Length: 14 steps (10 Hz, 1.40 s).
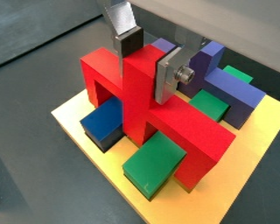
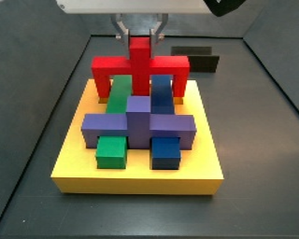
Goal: Pick up the red object. Move up. Move to above the board. Insert the red object.
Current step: Insert the red object.
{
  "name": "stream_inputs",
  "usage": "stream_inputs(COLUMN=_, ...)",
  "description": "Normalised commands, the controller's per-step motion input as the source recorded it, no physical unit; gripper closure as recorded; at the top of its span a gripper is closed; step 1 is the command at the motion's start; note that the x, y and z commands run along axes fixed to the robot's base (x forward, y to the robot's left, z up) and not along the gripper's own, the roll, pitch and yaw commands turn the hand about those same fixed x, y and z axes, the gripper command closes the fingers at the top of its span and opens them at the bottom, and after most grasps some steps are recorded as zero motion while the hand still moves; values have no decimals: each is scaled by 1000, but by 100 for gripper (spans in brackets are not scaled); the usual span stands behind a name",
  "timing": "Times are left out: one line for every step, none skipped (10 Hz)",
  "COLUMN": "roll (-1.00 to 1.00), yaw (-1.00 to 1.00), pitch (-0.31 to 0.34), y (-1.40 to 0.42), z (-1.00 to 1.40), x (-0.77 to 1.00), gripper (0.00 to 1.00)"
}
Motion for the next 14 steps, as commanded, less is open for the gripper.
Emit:
stream_inputs(roll=-14, yaw=0, pitch=-17, y=-40, z=-120, x=0, gripper=100)
stream_inputs(roll=0, yaw=0, pitch=-10, y=-123, z=-77, x=0, gripper=100)
stream_inputs(roll=-1, yaw=0, pitch=0, y=-137, z=-9, x=14, gripper=100)
stream_inputs(roll=-10, yaw=0, pitch=-10, y=-83, z=-109, x=0, gripper=100)
stream_inputs(roll=-30, yaw=0, pitch=-23, y=-3, z=-171, x=0, gripper=100)
stream_inputs(roll=-14, yaw=0, pitch=-20, y=0, z=-229, x=0, gripper=100)
stream_inputs(roll=-50, yaw=0, pitch=-57, y=0, z=-306, x=0, gripper=100)
stream_inputs(roll=-84, yaw=0, pitch=-66, y=0, z=-303, x=0, gripper=100)
stream_inputs(roll=-69, yaw=0, pitch=-53, y=23, z=-309, x=0, gripper=100)
stream_inputs(roll=-27, yaw=0, pitch=0, y=131, z=-223, x=109, gripper=100)
stream_inputs(roll=-11, yaw=0, pitch=0, y=100, z=-177, x=157, gripper=100)
stream_inputs(roll=-4, yaw=0, pitch=4, y=26, z=-191, x=231, gripper=100)
stream_inputs(roll=-63, yaw=-14, pitch=0, y=0, z=-334, x=209, gripper=100)
stream_inputs(roll=-84, yaw=-34, pitch=-14, y=0, z=-411, x=126, gripper=100)
